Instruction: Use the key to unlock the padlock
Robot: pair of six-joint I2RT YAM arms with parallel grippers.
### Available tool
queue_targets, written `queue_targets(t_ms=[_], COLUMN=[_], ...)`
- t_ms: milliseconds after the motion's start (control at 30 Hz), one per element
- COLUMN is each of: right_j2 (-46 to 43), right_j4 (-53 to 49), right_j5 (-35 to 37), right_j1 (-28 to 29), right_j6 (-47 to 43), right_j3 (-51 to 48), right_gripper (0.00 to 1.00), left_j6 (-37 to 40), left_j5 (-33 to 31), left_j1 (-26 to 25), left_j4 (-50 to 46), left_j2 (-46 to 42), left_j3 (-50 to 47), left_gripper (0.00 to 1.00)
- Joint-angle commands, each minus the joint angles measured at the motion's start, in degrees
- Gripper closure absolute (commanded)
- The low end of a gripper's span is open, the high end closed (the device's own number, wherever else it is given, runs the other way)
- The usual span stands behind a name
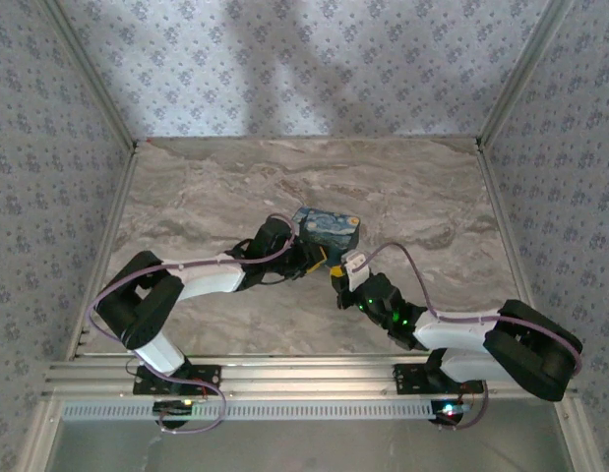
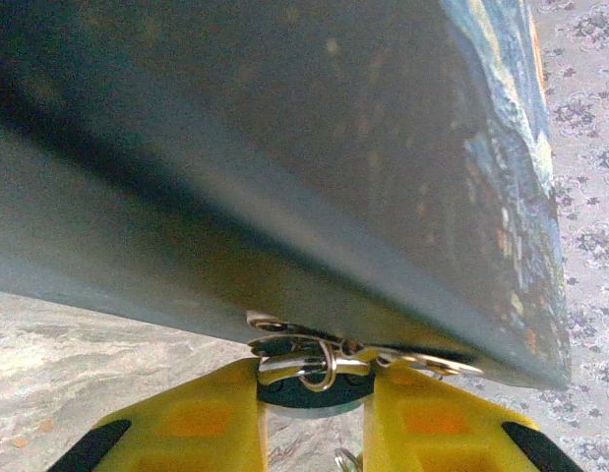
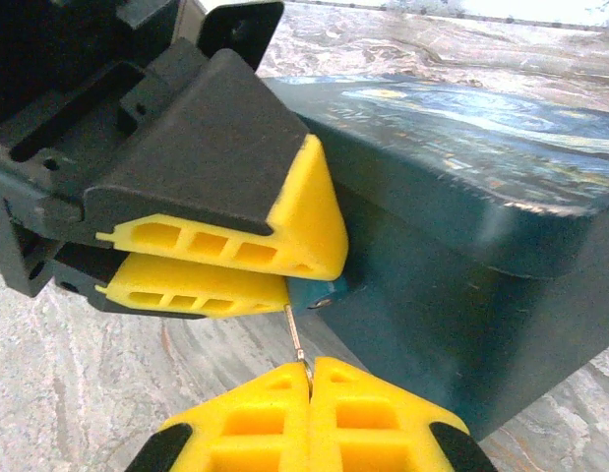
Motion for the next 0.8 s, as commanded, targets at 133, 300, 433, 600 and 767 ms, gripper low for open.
queue_targets(t_ms=[133, 300, 433, 600, 767], right_j2=[-0.44, 1.49, 3.99, 5.8, 6.0], right_j4=[-0.09, 1.35, 3.68, 6.18, 7.02], right_j5=[2.31, 0.78, -0.65, -1.65, -2.06], right_j1=[-1.27, -1.7, -1.87, -2.02, -2.55], right_j6=[2.33, 2.51, 2.69, 3.06, 3.42], right_j3=[-0.95, -0.51, 0.11, 0.46, 0.55], right_gripper=[1.0, 1.0, 1.0, 1.0, 1.0], left_j6=[-1.07, -0.99, -0.95, -0.82, -0.82], left_j5=[-0.5, -0.5, -0.39, -0.45, -0.35], left_j1=[0.03, 0.06, 0.06, 0.07, 0.07], left_j4=[2.43, 2.23, 2.02, 1.74, 1.73], left_j2=[-2.66, -2.92, -3.01, -3.05, -3.01], left_j3=[-0.21, -0.22, -0.23, -0.21, -0.2], left_gripper=[0.75, 0.75, 0.75, 0.75, 0.75])
